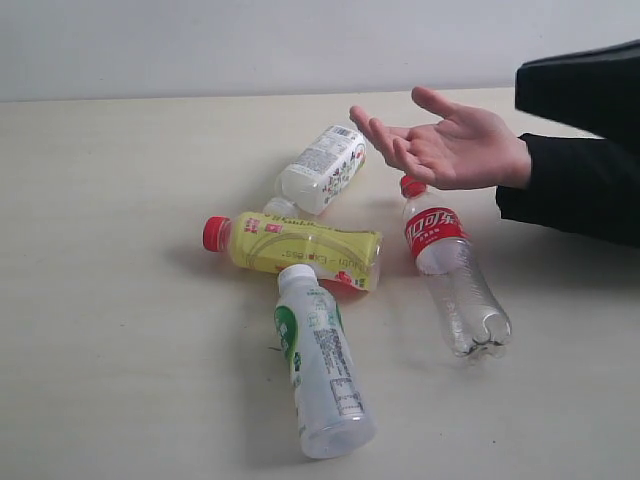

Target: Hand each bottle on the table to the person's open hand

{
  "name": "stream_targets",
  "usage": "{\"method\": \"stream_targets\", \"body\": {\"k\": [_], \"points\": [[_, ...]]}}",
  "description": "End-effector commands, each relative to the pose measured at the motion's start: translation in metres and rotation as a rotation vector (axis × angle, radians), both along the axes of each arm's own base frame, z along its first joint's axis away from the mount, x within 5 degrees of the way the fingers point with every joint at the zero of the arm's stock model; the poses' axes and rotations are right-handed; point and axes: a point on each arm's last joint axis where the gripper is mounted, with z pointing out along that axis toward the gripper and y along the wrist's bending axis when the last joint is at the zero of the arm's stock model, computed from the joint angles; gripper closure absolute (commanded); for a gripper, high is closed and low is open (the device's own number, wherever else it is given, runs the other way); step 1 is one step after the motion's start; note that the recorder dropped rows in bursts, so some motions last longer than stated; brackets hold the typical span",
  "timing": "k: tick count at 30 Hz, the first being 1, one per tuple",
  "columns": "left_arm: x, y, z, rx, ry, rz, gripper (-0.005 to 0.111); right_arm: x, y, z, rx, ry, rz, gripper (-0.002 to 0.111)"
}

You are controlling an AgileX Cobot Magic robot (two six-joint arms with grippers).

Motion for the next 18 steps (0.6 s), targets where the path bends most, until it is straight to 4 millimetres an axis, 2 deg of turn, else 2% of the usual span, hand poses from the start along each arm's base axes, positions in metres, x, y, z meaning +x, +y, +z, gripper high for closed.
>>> {"method": "stream_targets", "body": {"k": [1,3,8,12,15,18], "points": [[0.0,0.0,0.001,0.003,-0.016,0.005,0.107,0.006,-0.012,-0.005,-0.233,-0.286,-0.123,0.105],[0.0,0.0,0.001,0.003,-0.016,0.005,0.107,0.009,-0.016,-0.012,-0.318,-0.341,-0.158,0.102],[0.0,0.0,0.001,0.003,-0.016,0.005,0.107,0.016,-0.03,-0.027,-0.423,-0.332,-0.309,0.101],[0.0,0.0,0.001,0.003,-0.016,0.005,0.107,0.019,-0.036,-0.032,-0.424,-0.292,-0.393,0.101],[0.0,0.0,0.001,0.003,-0.016,0.005,0.107,0.023,-0.052,-0.037,-0.434,-0.232,-0.584,0.101],[0.0,0.0,0.001,0.003,-0.016,0.005,0.107,0.024,-0.058,-0.047,-0.394,-0.147,-0.674,0.101]]}}
